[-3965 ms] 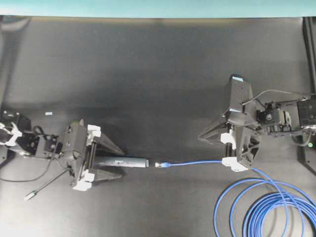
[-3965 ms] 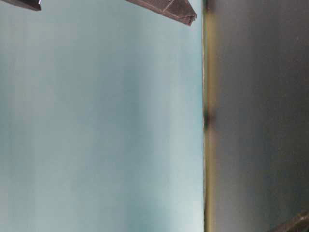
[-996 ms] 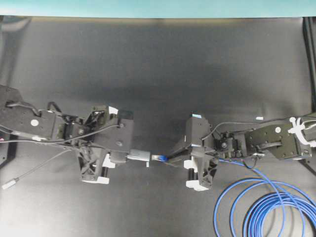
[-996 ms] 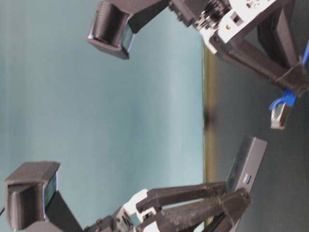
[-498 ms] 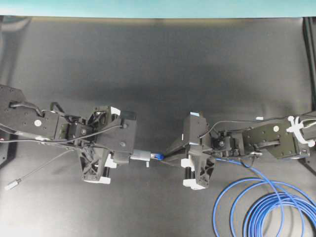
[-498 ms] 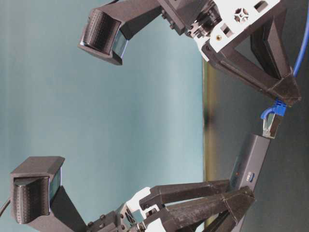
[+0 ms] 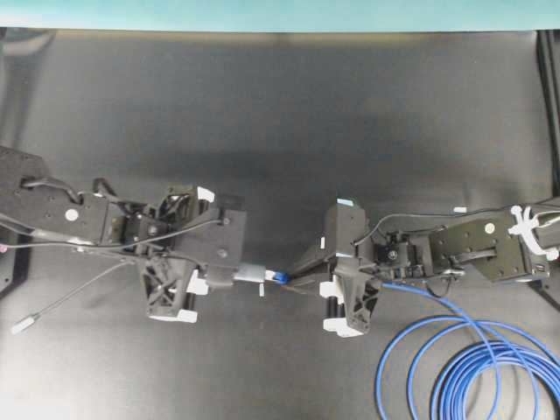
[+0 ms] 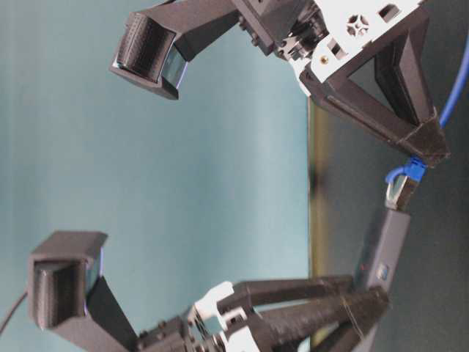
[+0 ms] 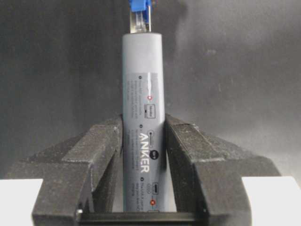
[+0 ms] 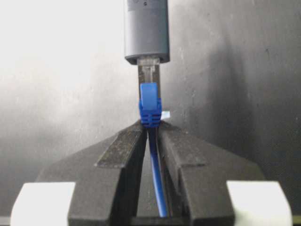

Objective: Insert the LAN cable into the hub.
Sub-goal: 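Press the blue plug fully into the hub port with right gripper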

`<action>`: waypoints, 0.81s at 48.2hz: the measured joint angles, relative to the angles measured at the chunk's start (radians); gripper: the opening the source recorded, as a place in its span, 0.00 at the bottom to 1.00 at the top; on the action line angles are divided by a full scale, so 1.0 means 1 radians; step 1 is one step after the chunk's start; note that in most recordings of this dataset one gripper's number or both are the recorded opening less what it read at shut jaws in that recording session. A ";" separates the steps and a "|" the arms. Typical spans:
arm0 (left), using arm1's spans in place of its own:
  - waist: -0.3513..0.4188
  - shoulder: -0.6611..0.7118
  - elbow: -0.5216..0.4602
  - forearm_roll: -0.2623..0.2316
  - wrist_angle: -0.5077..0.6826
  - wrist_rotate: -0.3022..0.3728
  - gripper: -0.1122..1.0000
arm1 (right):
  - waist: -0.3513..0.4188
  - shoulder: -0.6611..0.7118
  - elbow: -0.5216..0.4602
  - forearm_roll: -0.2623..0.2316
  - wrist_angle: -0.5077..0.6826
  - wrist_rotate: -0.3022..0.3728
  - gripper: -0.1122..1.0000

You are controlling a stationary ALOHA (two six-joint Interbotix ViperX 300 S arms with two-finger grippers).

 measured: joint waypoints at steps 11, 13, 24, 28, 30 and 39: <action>0.000 0.020 -0.026 0.000 0.031 0.002 0.35 | 0.002 0.000 0.002 -0.002 0.020 0.000 0.17; 0.002 0.023 -0.034 0.000 0.044 0.002 0.35 | 0.002 -0.002 0.000 0.000 0.034 0.000 0.17; 0.006 0.060 -0.112 0.000 0.166 0.063 0.35 | 0.009 -0.002 -0.008 -0.014 0.104 0.000 0.17; 0.003 0.083 -0.147 0.000 0.207 0.100 0.35 | 0.009 -0.002 -0.009 -0.014 0.106 0.002 0.17; 0.002 0.091 -0.158 0.000 0.218 0.112 0.35 | 0.009 -0.002 -0.009 -0.015 0.107 0.002 0.16; 0.000 0.101 -0.173 0.000 0.230 0.126 0.35 | 0.011 -0.002 -0.009 -0.015 0.107 0.000 0.13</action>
